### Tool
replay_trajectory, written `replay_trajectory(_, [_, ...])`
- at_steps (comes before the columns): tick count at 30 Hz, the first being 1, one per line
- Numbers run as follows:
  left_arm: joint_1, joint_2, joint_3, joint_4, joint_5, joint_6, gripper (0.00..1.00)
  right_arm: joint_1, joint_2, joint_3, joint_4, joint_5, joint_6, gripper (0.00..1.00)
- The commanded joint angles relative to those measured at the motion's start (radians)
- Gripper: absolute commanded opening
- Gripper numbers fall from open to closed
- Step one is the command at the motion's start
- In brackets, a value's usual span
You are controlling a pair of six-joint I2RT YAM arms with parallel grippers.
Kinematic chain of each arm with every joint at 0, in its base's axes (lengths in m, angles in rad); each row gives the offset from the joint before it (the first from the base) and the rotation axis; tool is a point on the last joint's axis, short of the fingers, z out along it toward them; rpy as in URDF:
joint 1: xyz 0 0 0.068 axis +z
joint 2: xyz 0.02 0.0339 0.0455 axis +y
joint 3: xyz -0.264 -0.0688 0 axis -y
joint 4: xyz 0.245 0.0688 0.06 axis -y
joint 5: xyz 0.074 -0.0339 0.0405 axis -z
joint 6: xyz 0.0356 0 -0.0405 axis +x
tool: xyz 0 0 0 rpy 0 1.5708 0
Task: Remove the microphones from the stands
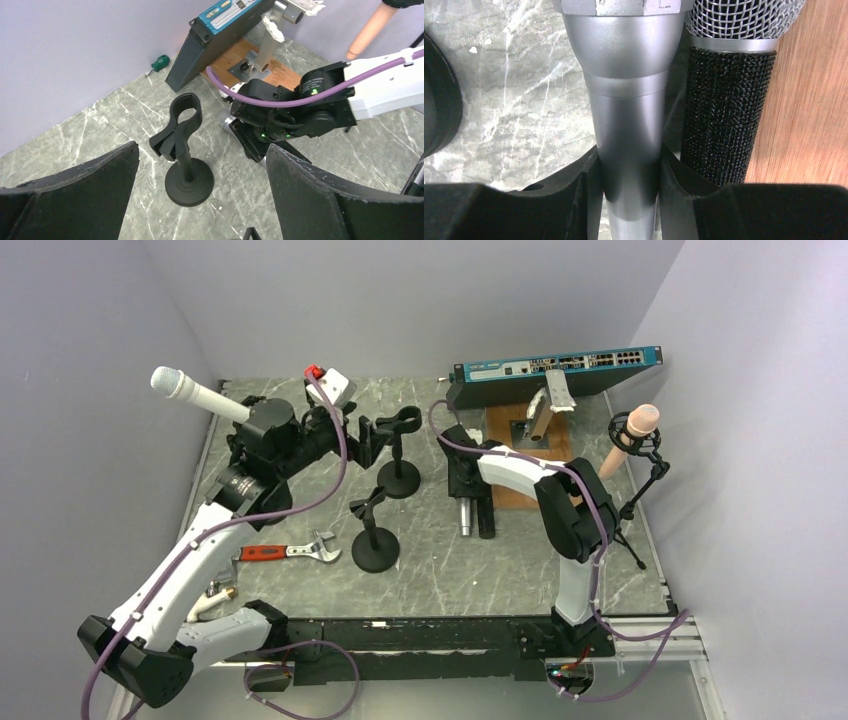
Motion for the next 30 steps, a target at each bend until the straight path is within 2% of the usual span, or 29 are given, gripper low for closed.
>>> replay_trajectory(1, [-0.045, -0.047, -0.007, 0.037, -0.053, 0.020, 0.99, 0.016, -0.003, -0.022, 0.039, 0.094, 0.046, 0.32])
replay_trajectory(11, [-0.074, -0.077, -0.021, 0.045, -0.087, 0.052, 0.99, 0.025, -0.002, 0.041, -0.015, 0.113, 0.073, 0.64])
replay_trajectory(20, [-0.081, -0.094, -0.033, 0.049, -0.145, 0.095, 0.99, 0.066, -0.085, 0.153, -0.092, 0.118, 0.045, 0.74])
replay_trajectory(25, [-0.081, -0.111, -0.022, 0.025, -0.194, 0.132, 0.99, 0.074, -0.163, 0.223, -0.149, 0.166, -0.016, 0.83])
replay_trajectory(30, [-0.081, -0.131, -0.027, 0.023, -0.231, 0.157, 0.99, 0.073, -0.251, 0.236, -0.090, 0.130, -0.131, 0.92])
